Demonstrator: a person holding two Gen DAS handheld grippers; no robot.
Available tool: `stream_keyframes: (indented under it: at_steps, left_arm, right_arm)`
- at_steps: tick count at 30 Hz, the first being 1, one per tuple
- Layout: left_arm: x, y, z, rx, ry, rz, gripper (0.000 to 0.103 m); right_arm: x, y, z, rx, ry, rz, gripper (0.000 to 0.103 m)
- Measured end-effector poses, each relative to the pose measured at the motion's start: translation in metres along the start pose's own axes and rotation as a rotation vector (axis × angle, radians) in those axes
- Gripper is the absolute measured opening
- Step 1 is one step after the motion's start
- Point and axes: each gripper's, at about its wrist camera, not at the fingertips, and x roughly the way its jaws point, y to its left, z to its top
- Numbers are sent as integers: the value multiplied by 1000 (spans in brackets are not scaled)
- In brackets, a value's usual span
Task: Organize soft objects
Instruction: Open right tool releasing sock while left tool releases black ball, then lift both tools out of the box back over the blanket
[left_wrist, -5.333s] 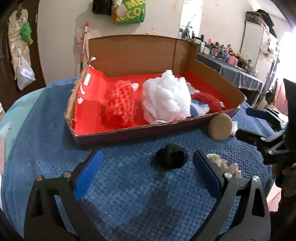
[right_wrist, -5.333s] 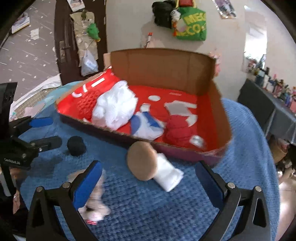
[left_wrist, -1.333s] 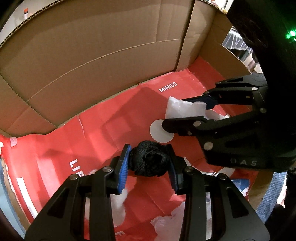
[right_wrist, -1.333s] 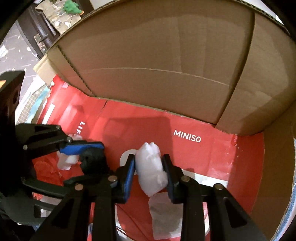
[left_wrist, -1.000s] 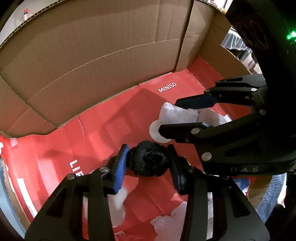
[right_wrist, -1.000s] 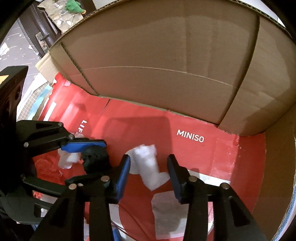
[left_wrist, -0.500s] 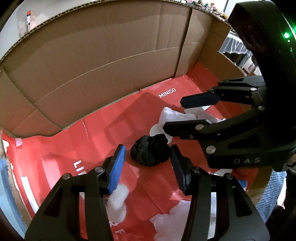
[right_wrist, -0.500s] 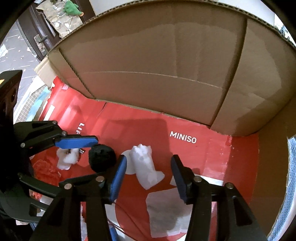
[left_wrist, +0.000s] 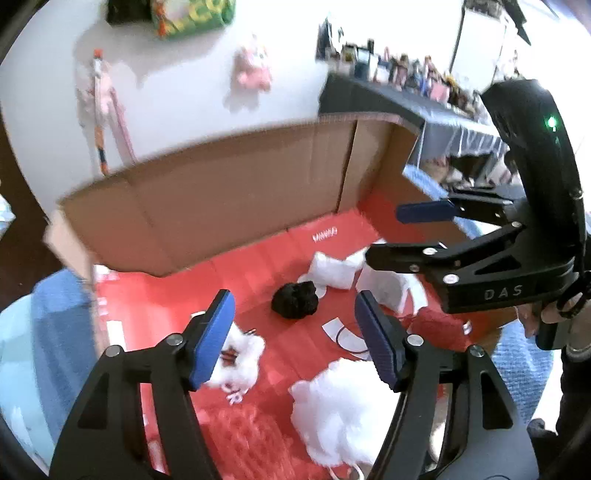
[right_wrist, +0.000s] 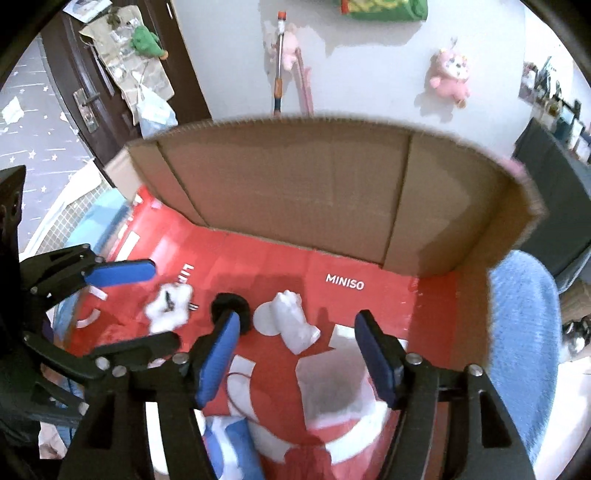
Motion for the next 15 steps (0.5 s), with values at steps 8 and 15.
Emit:
stream_keyframes:
  at_steps: [8,15]
  left_arm:
    - [-88,-17,-18,-19,-181,95,76]
    - [-151,-41,-62,-26,-328,204,85]
  right_arm:
    - [-79,26,-20,-21,-155,-19,79]
    - [-149,47,-59,-53,-303,-37,92]
